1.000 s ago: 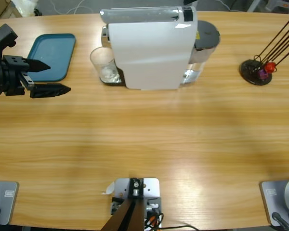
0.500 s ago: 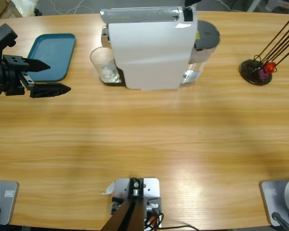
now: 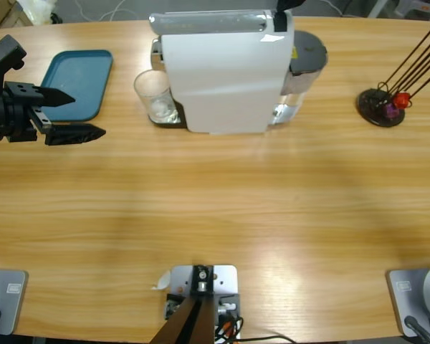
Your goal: Pour coffee
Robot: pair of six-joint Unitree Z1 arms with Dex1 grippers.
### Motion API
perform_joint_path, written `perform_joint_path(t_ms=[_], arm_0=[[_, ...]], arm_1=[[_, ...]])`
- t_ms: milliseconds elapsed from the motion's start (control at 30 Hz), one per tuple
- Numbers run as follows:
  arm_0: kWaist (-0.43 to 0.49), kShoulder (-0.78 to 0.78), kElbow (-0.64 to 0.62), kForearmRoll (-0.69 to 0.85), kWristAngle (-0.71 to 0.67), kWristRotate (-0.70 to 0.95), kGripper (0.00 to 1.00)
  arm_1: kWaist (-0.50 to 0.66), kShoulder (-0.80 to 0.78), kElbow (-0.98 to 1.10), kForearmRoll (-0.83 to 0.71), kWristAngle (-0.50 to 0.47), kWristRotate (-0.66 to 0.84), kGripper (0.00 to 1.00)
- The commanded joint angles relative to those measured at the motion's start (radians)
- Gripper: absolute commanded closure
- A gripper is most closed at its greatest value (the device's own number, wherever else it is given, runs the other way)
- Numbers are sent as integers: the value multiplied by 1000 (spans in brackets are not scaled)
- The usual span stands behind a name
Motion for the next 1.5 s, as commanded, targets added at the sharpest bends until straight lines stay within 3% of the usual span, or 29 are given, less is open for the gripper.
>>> perform_joint_path(t_ms=[33, 200, 267, 300, 1233, 1500], arm_0=[[-6, 28, 35, -12, 13, 4, 0], [-6, 28, 33, -16, 13, 4, 0], [-6, 27, 33, -17, 13, 4, 0], [-6, 25, 33, -17, 13, 4, 0], [-9, -21, 3, -17, 17, -2, 0], [-29, -76, 10, -16, 26, -12, 0]], arm_1=[[10, 51, -46, 34, -20, -35, 1000], [71, -9, -121, 68, -68, -47, 1000], [88, -20, -108, 80, -76, -50, 65], [89, -24, -103, 81, -72, -52, 1], [52, -99, -33, 135, -42, -79, 0], [92, -270, 88, 154, -53, -69, 0]])
